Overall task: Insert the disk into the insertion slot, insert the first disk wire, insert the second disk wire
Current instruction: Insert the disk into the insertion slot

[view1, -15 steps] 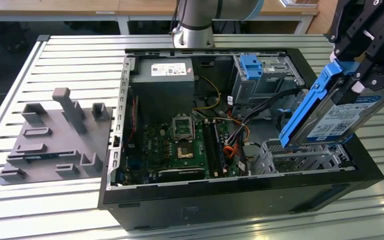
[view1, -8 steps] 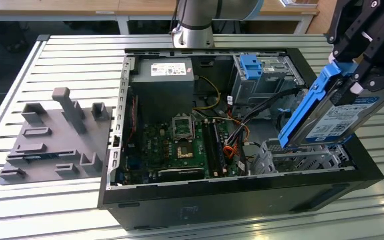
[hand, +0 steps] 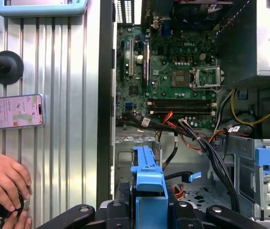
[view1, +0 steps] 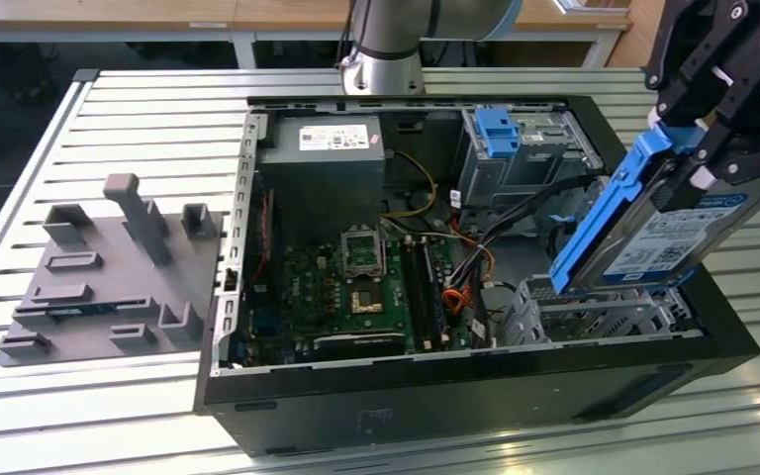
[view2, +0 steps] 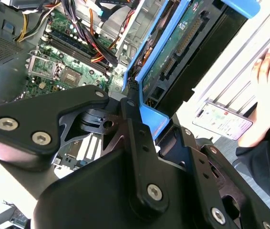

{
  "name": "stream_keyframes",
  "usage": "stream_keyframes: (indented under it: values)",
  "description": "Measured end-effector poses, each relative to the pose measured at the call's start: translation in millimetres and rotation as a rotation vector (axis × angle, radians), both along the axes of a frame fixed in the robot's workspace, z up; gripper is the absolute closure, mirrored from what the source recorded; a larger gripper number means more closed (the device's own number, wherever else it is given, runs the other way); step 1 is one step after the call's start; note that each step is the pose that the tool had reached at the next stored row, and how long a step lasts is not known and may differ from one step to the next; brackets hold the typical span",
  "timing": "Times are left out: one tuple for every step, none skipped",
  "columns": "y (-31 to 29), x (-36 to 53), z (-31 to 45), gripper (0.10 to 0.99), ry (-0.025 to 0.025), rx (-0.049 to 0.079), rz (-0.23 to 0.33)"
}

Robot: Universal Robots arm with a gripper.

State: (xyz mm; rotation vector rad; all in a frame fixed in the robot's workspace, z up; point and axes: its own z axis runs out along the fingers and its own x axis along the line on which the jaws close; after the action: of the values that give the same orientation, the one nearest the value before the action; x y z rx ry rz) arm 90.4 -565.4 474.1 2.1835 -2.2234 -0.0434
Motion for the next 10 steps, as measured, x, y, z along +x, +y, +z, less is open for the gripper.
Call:
stream_keyframes:
  values:
    - [0.0, -0.2, -0.2, 0.722, 0.0000, 0.000, 0.000]
    - [0.0, -0.4, -0.5, 0.722, 0.0000, 0.000, 0.000]
    - [0.0, -0.7, -0.7, 0.722, 0.0000, 0.000, 0.000]
    - [0.0, -1.2, -0.9, 0.722, 0.0000, 0.000, 0.000]
    - [0.0, -1.6, -1.2, 0.722, 0.0000, 0.000, 0.000]
    - [0.0, -2.0, -1.5, 0.722, 0.0000, 0.000, 0.000]
    - [0.0, -2.5, -1.8, 0.722, 0.0000, 0.000, 0.000]
    - [0.0, -3.1, -2.2, 0.722, -0.0002, 0.000, 0.000]
    - [0.0, -3.6, -2.8, 0.722, -0.0003, 0.000, 0.000]
    - [0.0, -4.0, -3.4, 0.722, -0.0004, 0.000, 0.000]
